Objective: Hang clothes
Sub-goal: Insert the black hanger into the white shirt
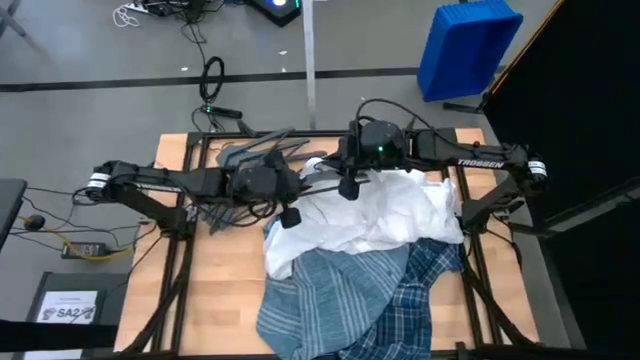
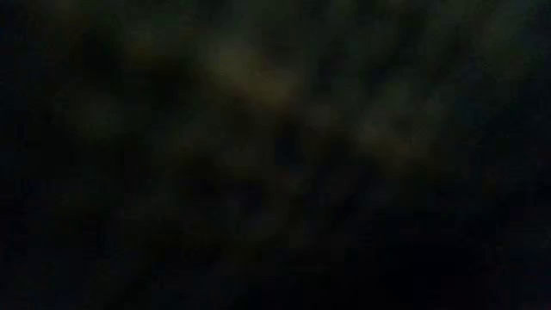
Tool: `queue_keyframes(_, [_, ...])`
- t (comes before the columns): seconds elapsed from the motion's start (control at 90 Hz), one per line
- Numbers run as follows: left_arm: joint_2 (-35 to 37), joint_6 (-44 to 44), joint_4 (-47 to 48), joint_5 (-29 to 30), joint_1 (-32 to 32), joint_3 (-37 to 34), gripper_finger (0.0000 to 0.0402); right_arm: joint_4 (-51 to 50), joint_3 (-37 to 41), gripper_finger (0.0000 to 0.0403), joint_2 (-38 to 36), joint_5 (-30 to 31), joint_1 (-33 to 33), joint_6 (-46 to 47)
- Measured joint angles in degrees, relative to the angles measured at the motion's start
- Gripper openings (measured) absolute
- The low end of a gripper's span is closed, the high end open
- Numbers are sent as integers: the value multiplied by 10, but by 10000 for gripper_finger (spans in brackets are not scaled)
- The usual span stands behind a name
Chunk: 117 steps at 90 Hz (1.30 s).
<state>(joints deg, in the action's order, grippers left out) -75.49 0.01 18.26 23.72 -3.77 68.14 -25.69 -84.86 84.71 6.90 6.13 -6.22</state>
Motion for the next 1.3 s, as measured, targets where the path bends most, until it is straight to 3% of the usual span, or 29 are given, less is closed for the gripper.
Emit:
queue_keyframes(0.344, [-40,20,-74,6,-1,-4,8,2,-1,0,-3,0,-24,0])
queue_keyframes(0.567, [-47,39,-273,10,-1,-104,7,12,-2,7,-3,-14,-37,-9])
queue_keyframes(0.744, [-46,55,-407,-1,-3,-184,8,11,-1,64,0,-13,-60,-47])
queue_keyframes(0.9, [-45,69,-454,-2,-4,-208,8,-7,-17,140,-1,7,-80,-66])
queue_keyframes(1.1, [-43,88,-478,10,-4,-208,7,-149,-117,214,0,78,-105,-65])
queue_keyframes(1.3, [-40,86,-485,49,2,-206,7,-360,-190,228,-11,102,-121,-20])
